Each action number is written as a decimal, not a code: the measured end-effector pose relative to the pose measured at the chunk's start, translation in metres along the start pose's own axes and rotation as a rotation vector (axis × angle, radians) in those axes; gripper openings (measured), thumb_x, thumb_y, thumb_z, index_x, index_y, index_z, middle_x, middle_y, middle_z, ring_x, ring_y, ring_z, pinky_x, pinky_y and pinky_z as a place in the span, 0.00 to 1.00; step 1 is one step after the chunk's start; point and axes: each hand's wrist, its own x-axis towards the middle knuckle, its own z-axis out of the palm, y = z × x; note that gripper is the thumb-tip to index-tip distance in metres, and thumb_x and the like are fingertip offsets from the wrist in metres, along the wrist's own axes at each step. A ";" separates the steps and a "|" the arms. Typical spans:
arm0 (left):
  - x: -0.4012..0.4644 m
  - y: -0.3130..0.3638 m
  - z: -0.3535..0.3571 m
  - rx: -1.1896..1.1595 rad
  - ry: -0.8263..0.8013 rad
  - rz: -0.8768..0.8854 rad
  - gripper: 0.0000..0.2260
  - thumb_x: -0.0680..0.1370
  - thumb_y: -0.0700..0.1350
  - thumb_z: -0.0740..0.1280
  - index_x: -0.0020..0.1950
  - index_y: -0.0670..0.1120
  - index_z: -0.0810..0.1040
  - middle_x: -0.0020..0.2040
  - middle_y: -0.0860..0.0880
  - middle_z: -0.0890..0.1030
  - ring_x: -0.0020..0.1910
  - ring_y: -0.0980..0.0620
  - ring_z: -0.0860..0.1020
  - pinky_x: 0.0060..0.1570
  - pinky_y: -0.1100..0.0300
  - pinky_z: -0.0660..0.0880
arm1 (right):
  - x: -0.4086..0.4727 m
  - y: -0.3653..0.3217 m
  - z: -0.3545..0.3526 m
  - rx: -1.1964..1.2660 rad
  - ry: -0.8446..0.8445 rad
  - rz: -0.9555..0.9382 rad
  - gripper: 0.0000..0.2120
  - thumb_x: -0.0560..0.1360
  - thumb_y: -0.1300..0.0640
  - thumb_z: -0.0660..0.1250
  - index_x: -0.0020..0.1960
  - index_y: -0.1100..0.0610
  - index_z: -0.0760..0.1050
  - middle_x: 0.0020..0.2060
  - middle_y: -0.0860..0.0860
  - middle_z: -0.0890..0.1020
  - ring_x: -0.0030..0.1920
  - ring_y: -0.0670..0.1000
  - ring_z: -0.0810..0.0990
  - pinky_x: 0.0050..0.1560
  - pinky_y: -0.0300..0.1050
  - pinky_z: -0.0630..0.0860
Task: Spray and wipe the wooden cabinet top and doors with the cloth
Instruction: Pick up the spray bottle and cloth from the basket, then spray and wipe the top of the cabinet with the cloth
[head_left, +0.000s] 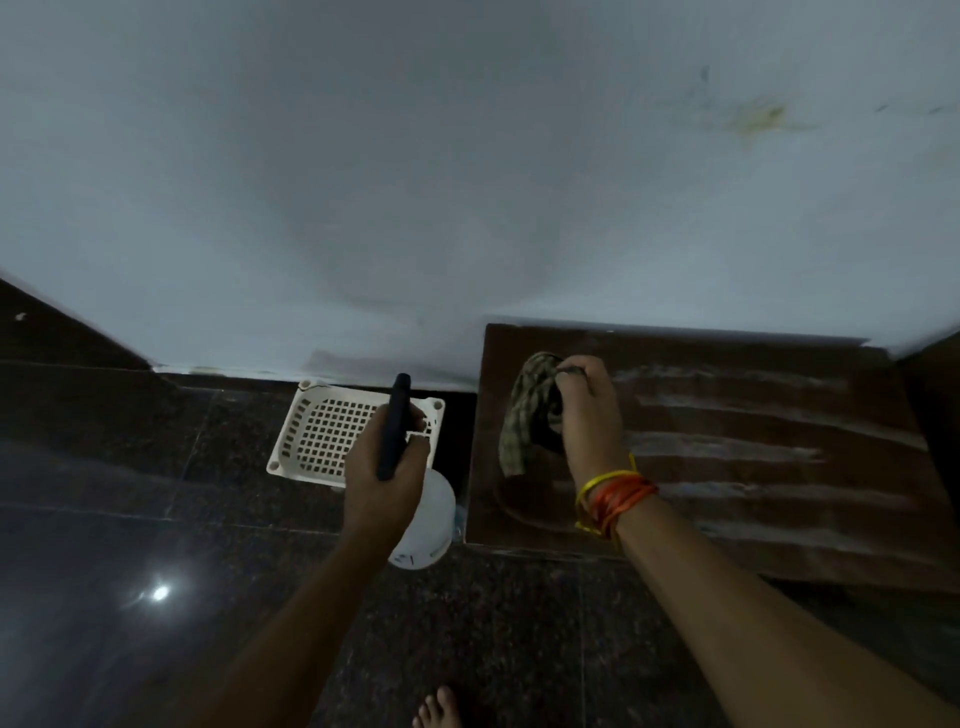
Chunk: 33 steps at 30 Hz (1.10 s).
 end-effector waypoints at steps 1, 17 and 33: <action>-0.006 0.006 0.008 -0.006 -0.009 -0.003 0.08 0.74 0.43 0.64 0.51 0.52 0.77 0.44 0.51 0.80 0.42 0.51 0.79 0.43 0.46 0.78 | 0.000 0.002 -0.013 -0.005 -0.004 -0.003 0.06 0.76 0.58 0.61 0.41 0.51 0.70 0.37 0.55 0.73 0.35 0.51 0.73 0.37 0.49 0.71; -0.068 0.002 0.073 -0.009 -0.002 -0.238 0.12 0.73 0.49 0.67 0.39 0.40 0.77 0.35 0.36 0.78 0.34 0.39 0.77 0.36 0.39 0.76 | -0.012 0.062 -0.091 -0.194 0.072 -0.004 0.09 0.78 0.66 0.57 0.52 0.53 0.66 0.40 0.48 0.73 0.39 0.50 0.75 0.41 0.53 0.77; -0.087 -0.015 0.087 0.116 -0.079 -0.242 0.13 0.75 0.44 0.67 0.33 0.38 0.73 0.26 0.45 0.72 0.25 0.51 0.68 0.27 0.58 0.63 | -0.009 0.091 -0.104 -0.229 0.064 0.121 0.14 0.73 0.57 0.69 0.56 0.52 0.69 0.54 0.55 0.75 0.52 0.55 0.76 0.49 0.48 0.75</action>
